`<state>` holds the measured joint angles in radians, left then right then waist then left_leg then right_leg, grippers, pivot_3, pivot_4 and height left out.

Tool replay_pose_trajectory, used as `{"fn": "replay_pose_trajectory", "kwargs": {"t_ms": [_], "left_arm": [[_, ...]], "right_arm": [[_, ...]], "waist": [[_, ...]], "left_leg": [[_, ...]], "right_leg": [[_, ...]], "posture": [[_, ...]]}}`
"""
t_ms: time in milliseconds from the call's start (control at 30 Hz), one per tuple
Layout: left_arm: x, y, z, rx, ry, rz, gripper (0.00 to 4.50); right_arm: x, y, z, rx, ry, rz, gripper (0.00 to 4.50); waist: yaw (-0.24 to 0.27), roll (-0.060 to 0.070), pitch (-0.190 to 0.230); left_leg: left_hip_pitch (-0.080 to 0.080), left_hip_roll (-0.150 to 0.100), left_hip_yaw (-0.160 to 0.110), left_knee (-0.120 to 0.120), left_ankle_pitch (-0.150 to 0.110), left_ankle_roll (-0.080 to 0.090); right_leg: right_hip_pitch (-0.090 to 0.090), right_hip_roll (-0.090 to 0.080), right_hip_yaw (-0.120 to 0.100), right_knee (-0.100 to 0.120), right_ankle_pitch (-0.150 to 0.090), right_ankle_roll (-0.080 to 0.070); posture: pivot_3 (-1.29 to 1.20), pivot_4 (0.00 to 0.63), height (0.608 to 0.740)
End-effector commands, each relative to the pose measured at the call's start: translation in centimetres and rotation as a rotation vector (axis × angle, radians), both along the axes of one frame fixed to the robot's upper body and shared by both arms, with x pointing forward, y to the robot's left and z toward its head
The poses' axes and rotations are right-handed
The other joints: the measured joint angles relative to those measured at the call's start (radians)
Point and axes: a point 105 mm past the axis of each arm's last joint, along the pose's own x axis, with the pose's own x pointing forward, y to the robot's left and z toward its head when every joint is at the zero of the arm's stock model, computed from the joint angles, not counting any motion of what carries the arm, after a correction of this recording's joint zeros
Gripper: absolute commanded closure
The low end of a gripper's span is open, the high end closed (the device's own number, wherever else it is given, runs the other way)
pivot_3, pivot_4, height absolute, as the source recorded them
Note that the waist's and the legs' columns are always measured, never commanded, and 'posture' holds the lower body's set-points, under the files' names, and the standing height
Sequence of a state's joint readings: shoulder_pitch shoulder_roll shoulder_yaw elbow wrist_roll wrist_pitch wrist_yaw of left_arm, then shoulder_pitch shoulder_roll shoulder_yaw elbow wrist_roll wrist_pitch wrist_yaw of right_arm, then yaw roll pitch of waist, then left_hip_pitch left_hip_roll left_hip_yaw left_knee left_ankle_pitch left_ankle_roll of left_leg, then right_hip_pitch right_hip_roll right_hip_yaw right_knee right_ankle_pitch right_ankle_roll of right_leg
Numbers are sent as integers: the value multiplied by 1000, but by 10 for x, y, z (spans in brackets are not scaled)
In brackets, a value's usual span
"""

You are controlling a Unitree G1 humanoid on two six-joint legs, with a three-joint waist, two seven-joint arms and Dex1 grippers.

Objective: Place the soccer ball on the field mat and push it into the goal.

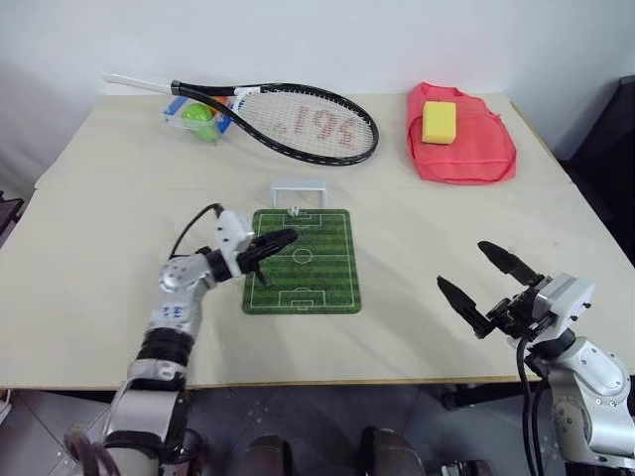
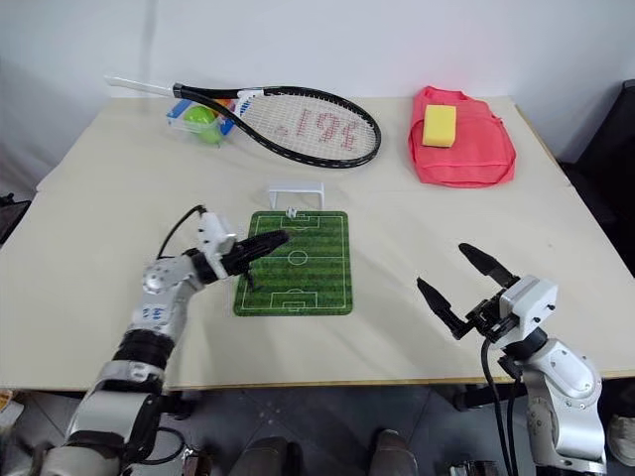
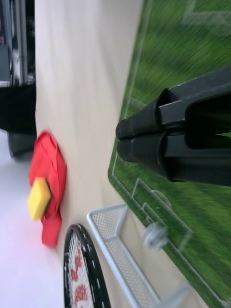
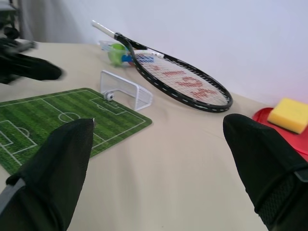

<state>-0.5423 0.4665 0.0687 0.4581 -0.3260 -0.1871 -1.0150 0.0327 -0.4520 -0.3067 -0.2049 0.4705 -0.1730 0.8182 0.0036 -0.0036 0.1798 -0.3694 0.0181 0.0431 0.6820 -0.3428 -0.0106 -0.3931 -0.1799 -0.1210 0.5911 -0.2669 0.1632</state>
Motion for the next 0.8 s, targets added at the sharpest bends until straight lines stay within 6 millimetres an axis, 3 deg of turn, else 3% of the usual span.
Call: {"fn": "replay_pose_trajectory", "kwargs": {"t_ms": [33,267,333,467,800], "left_arm": [[-28,45,20,-41,-5,68,4485],[-61,148,23,-48,26,554,4485],[-69,163,25,-37,2,660,4485],[-81,167,26,-112,-19,739,4485],[-88,147,19,-170,13,715,4485]], "right_arm": [[-5,4,7,4,-40,16,0],[-4,1,5,-17,-43,63,0],[-1,0,4,-23,-41,70,0],[7,-1,2,-30,-44,86,0],[20,4,-1,-34,-55,117,0]], "waist": [[-5,0,0],[-2,0,0],[0,0,0],[-1,0,0],[-5,0,0]], "left_leg": [[0,0,0,0,0,0],[1,1,-1,0,0,0],[1,1,-1,0,0,0],[1,0,-1,0,-1,0],[1,1,0,0,-1,0]], "right_leg": [[0,0,0,0,0,0],[1,0,1,1,0,0],[1,0,1,0,0,0],[1,0,1,0,0,0],[1,0,1,1,0,0]], "posture": [[0,150,740],[0,150,740],[0,150,740],[0,150,740],[0,150,740]]}}
